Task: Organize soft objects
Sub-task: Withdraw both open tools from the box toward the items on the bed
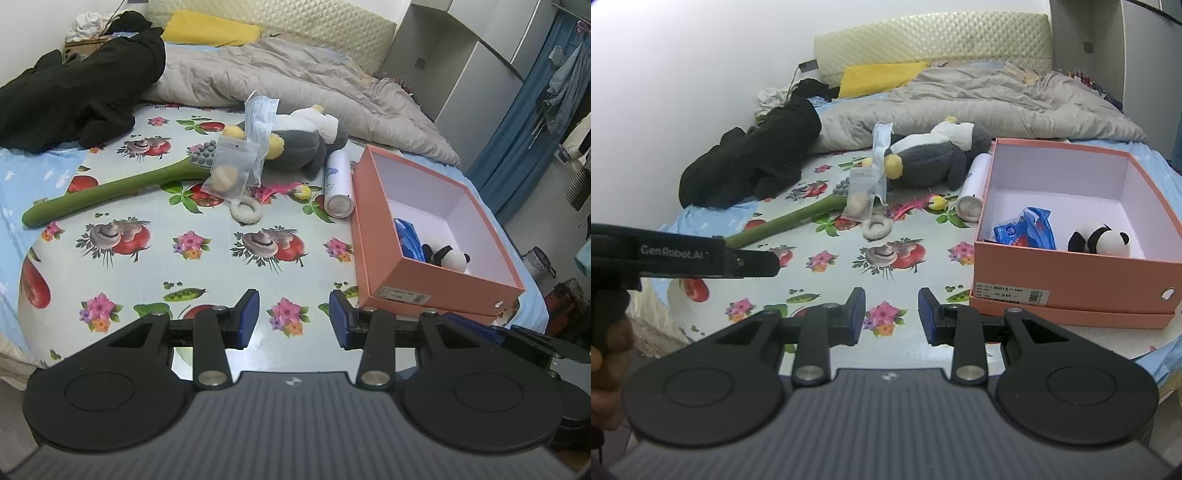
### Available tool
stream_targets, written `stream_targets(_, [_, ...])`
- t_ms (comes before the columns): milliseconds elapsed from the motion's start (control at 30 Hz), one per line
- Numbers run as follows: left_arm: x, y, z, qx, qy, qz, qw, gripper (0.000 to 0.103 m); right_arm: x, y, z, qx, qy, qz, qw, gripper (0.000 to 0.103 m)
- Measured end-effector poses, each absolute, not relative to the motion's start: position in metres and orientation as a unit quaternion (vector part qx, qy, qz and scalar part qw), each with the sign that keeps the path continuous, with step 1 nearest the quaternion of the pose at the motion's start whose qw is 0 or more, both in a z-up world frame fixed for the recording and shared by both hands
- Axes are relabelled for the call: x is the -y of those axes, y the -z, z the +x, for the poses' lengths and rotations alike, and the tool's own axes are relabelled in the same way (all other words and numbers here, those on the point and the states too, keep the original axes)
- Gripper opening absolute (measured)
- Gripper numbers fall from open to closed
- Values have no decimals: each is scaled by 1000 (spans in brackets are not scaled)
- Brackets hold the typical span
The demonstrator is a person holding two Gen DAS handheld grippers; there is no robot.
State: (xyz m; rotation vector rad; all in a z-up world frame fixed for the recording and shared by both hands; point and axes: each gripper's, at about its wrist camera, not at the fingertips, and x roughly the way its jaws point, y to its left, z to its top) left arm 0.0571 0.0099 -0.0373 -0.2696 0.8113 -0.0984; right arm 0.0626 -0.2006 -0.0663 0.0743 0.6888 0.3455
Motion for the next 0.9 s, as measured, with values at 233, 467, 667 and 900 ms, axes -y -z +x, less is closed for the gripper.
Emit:
stream_targets(233, [-23,48,84,-406,47,-132,903,51,188,77,87,-351,-169,39,920,35])
stream_targets(467, [-43,63,113,-421,30,-140,896,51,174,91,114,-368,-177,34,912,35])
stream_targets(667, [-61,78,142,-434,16,-149,888,51,164,103,141,-379,-182,27,907,35])
stream_targets(900, [-75,97,184,-443,2,-155,883,51,155,119,179,-392,-187,31,900,35])
